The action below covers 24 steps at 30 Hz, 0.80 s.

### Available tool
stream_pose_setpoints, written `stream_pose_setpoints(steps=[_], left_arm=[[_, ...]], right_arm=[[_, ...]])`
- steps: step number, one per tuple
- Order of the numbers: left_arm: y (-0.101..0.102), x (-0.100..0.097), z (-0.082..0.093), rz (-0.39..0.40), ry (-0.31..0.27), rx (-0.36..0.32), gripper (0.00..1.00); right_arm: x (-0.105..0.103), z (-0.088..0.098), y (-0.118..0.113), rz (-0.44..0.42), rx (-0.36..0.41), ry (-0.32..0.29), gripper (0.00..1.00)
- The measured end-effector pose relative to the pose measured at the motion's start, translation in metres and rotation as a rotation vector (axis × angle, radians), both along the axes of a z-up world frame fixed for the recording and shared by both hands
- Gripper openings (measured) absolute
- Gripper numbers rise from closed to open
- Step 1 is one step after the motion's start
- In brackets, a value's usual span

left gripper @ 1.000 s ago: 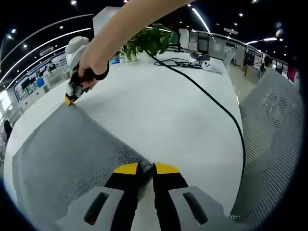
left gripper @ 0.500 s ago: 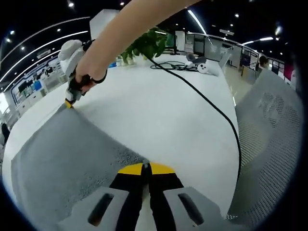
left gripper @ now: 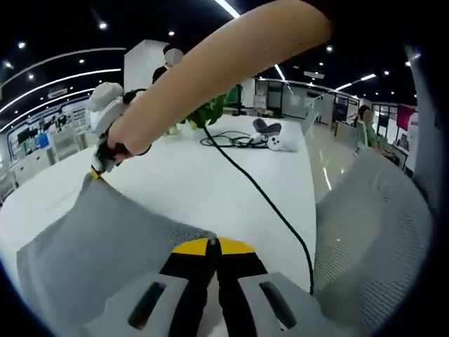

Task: Fold the towel on the table until its edges align and the towel forms a compact rectangular stack.

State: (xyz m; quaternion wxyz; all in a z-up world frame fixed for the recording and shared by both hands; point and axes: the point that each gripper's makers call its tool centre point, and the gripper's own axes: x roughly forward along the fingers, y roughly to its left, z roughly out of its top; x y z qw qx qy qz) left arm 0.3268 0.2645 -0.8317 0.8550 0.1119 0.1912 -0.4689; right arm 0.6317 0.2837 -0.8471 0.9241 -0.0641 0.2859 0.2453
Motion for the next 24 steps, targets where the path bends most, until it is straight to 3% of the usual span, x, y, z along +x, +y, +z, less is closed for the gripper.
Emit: stream_pose_setpoints(steps=[5,10,18,24], left_arm=[[-0.007,-0.004,0.013,-0.009,-0.007,-0.041,0.03],[-0.021,-0.002,0.04,-0.015,-0.034,-0.111,0.03],[-0.048,-0.005,0.053,-0.075,-0.071,-0.116,0.03],[-0.052,-0.008,0.06,-0.071,-0.092,-0.13,0.03]], right_arm=[[-0.006,0.012,-0.015,-0.031,0.001,-0.006,0.0],[-0.008,0.026,-0.026,-0.051,0.001,-0.03,0.0],[-0.007,0.047,-0.055,-0.088,-0.006,-0.054,0.0],[-0.007,0.047,-0.074,-0.126,0.007,-0.054,0.0]])
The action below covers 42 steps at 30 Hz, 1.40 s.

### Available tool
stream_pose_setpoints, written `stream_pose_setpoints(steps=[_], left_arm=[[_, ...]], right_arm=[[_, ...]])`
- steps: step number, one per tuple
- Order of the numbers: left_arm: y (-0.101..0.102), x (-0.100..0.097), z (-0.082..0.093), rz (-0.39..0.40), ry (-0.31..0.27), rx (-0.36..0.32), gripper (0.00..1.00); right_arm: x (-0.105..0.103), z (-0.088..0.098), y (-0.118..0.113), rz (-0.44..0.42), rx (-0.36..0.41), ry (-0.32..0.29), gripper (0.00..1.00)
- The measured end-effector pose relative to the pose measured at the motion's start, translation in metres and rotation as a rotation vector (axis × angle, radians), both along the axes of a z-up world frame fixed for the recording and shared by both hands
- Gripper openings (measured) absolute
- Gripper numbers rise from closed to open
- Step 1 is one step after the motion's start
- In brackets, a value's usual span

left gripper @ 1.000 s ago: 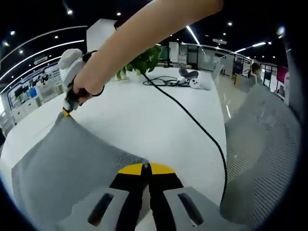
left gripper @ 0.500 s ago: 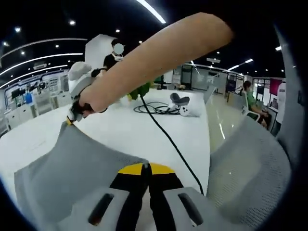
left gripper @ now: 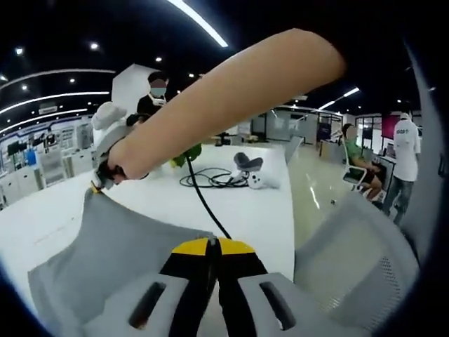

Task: Fold the towel on the table until its edges align and the towel forms a compact rectangular stack.

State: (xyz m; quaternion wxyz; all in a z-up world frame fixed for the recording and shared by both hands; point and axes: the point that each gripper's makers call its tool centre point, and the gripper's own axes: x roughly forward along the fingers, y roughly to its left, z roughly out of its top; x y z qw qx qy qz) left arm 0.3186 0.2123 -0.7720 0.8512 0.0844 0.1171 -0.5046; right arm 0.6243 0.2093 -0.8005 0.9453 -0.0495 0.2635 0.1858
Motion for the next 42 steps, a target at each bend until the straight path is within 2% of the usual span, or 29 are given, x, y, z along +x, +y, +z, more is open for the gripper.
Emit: stream_pose_setpoints(steps=[5,10,19,23,27,30,33,38,42], left_arm=[[0.011,-0.001,0.005,0.03,-0.004,-0.001,0.03],[0.024,-0.002,0.006,0.064,0.019,-0.007,0.03],[0.057,-0.005,0.004,0.152,0.049,-0.015,0.03],[0.077,-0.007,0.0,0.199,0.064,-0.016,0.03],[0.096,-0.009,-0.006,0.241,0.093,-0.027,0.03],[0.111,-0.01,-0.011,0.289,0.116,-0.031,0.03],[0.129,-0.012,-0.017,0.334,0.142,-0.039,0.03],[0.148,-0.017,-0.028,0.385,0.203,-0.032,0.03],[0.163,-0.018,-0.032,0.422,0.224,-0.039,0.03]], right_arm=[[-0.007,0.006,-0.002,-0.008,0.012,-0.006,0.0],[-0.007,0.011,0.008,0.003,0.028,-0.009,0.0],[-0.005,0.019,0.049,0.064,0.031,0.007,0.0],[-0.004,0.019,0.065,0.07,0.071,0.029,0.0],[-0.009,0.023,0.085,0.083,0.152,0.055,0.0],[-0.007,0.022,0.096,0.102,0.139,0.053,0.0],[-0.009,0.021,0.114,0.119,0.164,0.054,0.0],[-0.018,0.021,0.14,0.162,0.152,0.058,0.0],[-0.021,0.02,0.156,0.175,0.152,0.063,0.0]])
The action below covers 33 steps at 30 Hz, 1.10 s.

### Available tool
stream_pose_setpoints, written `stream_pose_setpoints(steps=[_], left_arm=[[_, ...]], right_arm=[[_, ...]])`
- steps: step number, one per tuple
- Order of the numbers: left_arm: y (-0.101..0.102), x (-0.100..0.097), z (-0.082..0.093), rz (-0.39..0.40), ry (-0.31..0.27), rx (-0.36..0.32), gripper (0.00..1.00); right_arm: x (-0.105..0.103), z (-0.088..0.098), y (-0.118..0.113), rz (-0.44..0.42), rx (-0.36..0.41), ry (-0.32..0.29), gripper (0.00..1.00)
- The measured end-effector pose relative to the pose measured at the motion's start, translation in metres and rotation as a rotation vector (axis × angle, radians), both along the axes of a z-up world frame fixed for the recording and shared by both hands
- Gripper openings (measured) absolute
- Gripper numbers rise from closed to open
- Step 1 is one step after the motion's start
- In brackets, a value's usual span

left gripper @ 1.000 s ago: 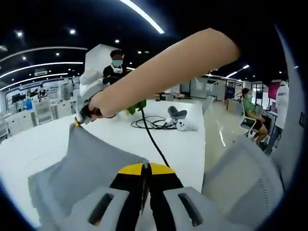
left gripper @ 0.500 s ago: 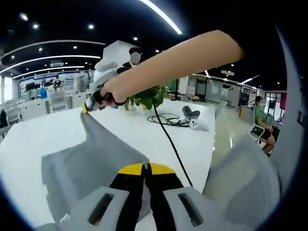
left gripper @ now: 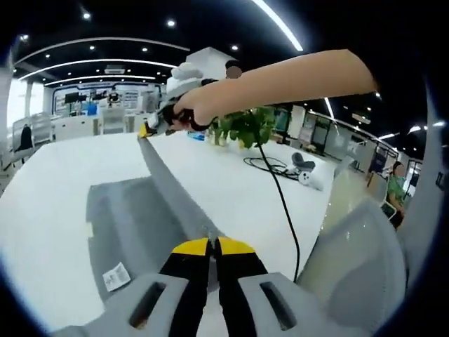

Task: Fold the towel on the table until its edges align and the towel forms a compact rectangular stack.

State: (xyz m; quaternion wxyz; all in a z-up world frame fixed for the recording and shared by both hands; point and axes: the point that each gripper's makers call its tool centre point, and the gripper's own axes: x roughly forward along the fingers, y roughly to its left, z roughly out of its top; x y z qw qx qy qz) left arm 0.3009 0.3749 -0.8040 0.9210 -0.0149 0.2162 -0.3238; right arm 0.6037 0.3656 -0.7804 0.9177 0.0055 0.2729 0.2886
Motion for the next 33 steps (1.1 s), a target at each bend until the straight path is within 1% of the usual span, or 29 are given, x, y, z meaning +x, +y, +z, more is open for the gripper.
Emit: stream_pose_setpoints(steps=[2,4,6,8,11,13,16,19,23,26,27,31,32,33], left_arm=[[0.008,0.0,-0.001,0.017,0.007,-0.005,0.03],[0.015,0.0,-0.004,0.018,0.01,0.004,0.03],[0.023,0.0,-0.01,0.022,0.029,0.002,0.03],[0.031,-0.002,-0.013,0.023,0.037,0.011,0.03],[0.038,-0.004,-0.017,0.027,0.051,0.01,0.03],[0.044,-0.007,-0.023,0.043,0.092,0.019,0.03],[0.047,-0.01,-0.025,0.038,0.097,0.013,0.03],[0.053,-0.012,-0.025,0.041,0.103,0.008,0.03],[0.06,-0.011,-0.025,0.054,0.105,-0.002,0.03],[0.069,-0.009,-0.032,0.073,0.124,-0.011,0.03],[0.072,-0.009,-0.035,0.081,0.138,-0.019,0.03],[0.081,-0.009,-0.048,0.103,0.177,-0.025,0.03],[0.085,-0.008,-0.055,0.111,0.191,-0.033,0.03],[0.087,-0.008,-0.059,0.117,0.207,-0.04,0.03]], right_arm=[[0.001,-0.001,0.008,0.004,0.001,0.001,0.0],[0.003,-0.003,0.015,0.007,0.007,0.003,0.0],[-0.001,-0.005,0.021,0.011,0.012,0.008,0.0],[-0.006,-0.006,0.027,0.014,0.014,0.01,0.0],[-0.005,-0.011,0.037,0.019,0.015,0.016,0.0],[-0.007,-0.01,0.041,0.023,0.014,0.022,0.0],[-0.008,-0.016,0.051,0.022,0.034,0.042,0.0],[-0.003,-0.027,0.063,0.028,0.027,0.048,0.0],[-0.001,-0.027,0.07,0.032,0.022,0.051,0.0],[0.006,-0.034,0.078,0.033,0.021,0.06,0.0],[0.004,-0.032,0.078,0.034,0.019,0.061,0.0],[0.003,-0.045,0.086,0.041,0.007,0.072,0.0],[0.0,-0.049,0.089,0.044,0.003,0.078,0.0],[-0.003,-0.052,0.09,0.046,0.0,0.083,0.0]])
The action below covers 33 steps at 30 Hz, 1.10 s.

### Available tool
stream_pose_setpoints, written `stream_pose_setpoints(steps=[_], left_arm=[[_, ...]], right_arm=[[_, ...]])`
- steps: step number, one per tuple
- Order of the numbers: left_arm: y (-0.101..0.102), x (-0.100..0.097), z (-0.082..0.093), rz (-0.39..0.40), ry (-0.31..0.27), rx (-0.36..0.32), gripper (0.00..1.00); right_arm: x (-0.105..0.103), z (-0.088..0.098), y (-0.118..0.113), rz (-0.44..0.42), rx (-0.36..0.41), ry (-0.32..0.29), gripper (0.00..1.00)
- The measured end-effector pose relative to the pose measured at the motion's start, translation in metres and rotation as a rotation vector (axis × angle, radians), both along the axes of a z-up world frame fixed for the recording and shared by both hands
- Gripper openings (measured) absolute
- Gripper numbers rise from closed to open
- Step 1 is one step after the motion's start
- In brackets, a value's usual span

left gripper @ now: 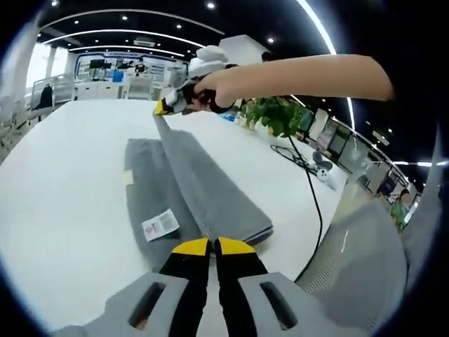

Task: Fold the towel on the table until its edges align and the towel forms a compact rectangular stack.

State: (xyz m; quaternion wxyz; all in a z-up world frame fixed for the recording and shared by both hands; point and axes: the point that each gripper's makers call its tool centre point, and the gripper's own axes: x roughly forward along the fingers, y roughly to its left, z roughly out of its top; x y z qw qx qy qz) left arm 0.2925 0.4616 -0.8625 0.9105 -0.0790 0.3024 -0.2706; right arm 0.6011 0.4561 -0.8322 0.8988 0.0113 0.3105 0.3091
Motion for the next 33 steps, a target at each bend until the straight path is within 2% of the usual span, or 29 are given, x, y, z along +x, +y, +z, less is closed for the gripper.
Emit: stream_pose_setpoints(steps=[2,4,8,11,16,18,24,33], left_arm=[[0.002,-0.003,-0.011,0.022,0.064,-0.032,0.03],[0.006,-0.002,-0.016,0.032,0.062,-0.035,0.03],[0.013,-0.003,-0.026,0.083,0.113,-0.076,0.03],[0.015,-0.003,-0.029,0.091,0.132,-0.088,0.04],[0.018,-0.007,-0.043,0.098,0.171,-0.086,0.04],[0.02,-0.008,-0.046,0.107,0.179,-0.099,0.04],[0.018,-0.006,-0.052,0.097,0.186,-0.082,0.04],[0.016,-0.007,-0.053,0.064,0.192,-0.061,0.04]], right_arm=[[-0.009,-0.005,0.005,0.013,-0.013,0.011,0.0],[-0.009,-0.013,0.01,0.02,-0.02,0.02,0.0],[-0.005,-0.032,0.022,0.031,-0.03,0.033,0.01],[0.004,-0.05,0.026,0.048,-0.056,0.041,0.01],[0.001,-0.057,0.026,0.059,-0.069,0.052,0.01],[0.0,-0.066,0.027,0.06,-0.072,0.057,0.01],[-0.001,-0.076,0.028,0.071,-0.077,0.053,0.01],[-0.007,-0.066,0.031,0.163,-0.094,0.011,0.05]])
